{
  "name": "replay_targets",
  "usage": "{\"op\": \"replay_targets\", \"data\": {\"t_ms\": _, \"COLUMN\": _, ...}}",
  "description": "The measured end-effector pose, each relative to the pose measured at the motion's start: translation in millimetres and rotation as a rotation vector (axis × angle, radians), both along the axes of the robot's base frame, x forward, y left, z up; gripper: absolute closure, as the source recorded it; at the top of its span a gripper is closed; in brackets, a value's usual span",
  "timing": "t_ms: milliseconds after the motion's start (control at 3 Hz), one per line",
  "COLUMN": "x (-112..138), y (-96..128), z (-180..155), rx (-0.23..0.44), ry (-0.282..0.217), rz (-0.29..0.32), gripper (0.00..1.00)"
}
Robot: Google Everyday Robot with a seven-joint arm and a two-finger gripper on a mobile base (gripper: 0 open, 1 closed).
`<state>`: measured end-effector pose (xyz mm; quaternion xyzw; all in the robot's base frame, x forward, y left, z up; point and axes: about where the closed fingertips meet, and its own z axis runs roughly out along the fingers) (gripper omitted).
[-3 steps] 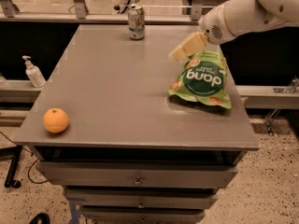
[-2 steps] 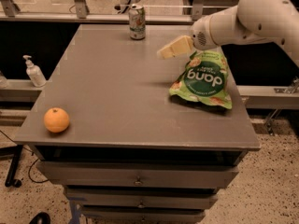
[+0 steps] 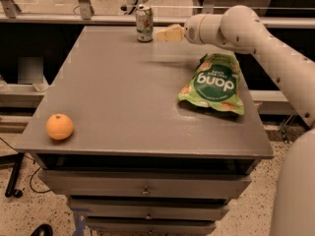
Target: Knock 7up can over
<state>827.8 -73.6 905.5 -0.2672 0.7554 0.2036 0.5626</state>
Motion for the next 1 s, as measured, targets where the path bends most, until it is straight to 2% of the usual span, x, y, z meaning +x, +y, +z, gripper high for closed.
{"op": "replay_targets", "data": {"t_ms": 333, "x": 44.6, "y": 15.8, "z": 13.3, "rx": 0.054, "ry": -0.081, "rz": -0.019, "gripper": 0.0}}
{"op": "replay_targets", "data": {"t_ms": 667, "x": 71.8, "y": 39.7, "z": 22.2, "rx": 0.07, "ry": -0.129, "rz": 0.01, "gripper": 0.0}}
{"op": "replay_targets", "data": {"t_ms": 1000, "x": 85.4, "y": 64.8, "z": 26.5, "rx": 0.073, "ry": -0.152, "rz": 0.057, "gripper": 0.0}}
